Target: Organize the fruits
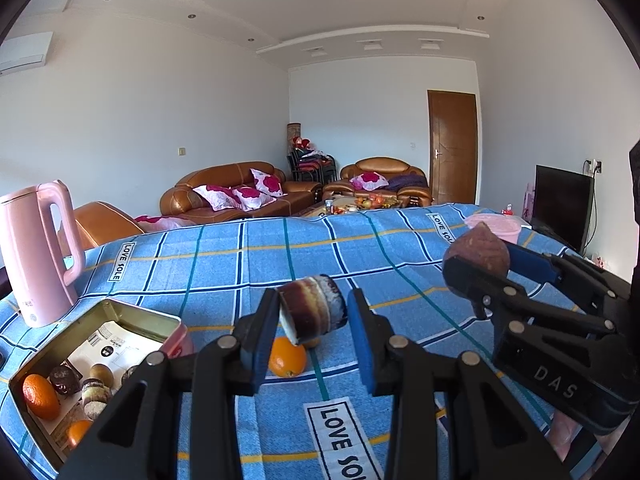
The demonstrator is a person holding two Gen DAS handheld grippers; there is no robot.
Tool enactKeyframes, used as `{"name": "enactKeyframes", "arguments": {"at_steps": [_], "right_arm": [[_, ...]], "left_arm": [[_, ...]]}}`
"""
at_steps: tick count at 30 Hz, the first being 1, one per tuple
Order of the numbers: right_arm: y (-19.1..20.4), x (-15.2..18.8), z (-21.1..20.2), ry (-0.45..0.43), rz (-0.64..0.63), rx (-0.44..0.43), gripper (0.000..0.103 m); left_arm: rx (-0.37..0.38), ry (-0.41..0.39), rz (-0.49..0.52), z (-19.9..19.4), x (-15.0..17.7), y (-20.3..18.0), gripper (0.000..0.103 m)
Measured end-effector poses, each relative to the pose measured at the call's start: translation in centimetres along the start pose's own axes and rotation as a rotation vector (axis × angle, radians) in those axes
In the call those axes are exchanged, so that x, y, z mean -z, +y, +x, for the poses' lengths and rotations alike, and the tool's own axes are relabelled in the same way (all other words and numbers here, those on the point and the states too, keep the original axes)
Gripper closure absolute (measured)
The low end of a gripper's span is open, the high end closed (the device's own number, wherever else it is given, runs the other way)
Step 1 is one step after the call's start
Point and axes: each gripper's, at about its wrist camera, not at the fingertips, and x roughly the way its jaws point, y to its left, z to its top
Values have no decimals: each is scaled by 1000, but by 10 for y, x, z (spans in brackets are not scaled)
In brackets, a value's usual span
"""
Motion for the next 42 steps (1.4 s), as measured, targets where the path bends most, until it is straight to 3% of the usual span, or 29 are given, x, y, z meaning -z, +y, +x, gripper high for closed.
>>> {"name": "enactKeyframes", "arguments": {"at_steps": [11, 26, 42], "right_arm": [[29, -5, 10, 36, 0, -81, 50], [116, -18, 34, 72, -72, -241, 50], [187, -18, 58, 110, -139, -342, 50]], "left_arm": [[-29, 15, -43, -13, 5, 41, 66], [-181, 14, -96, -42, 10, 124, 66], [-303, 85, -177, -49, 30, 192, 66]]}}
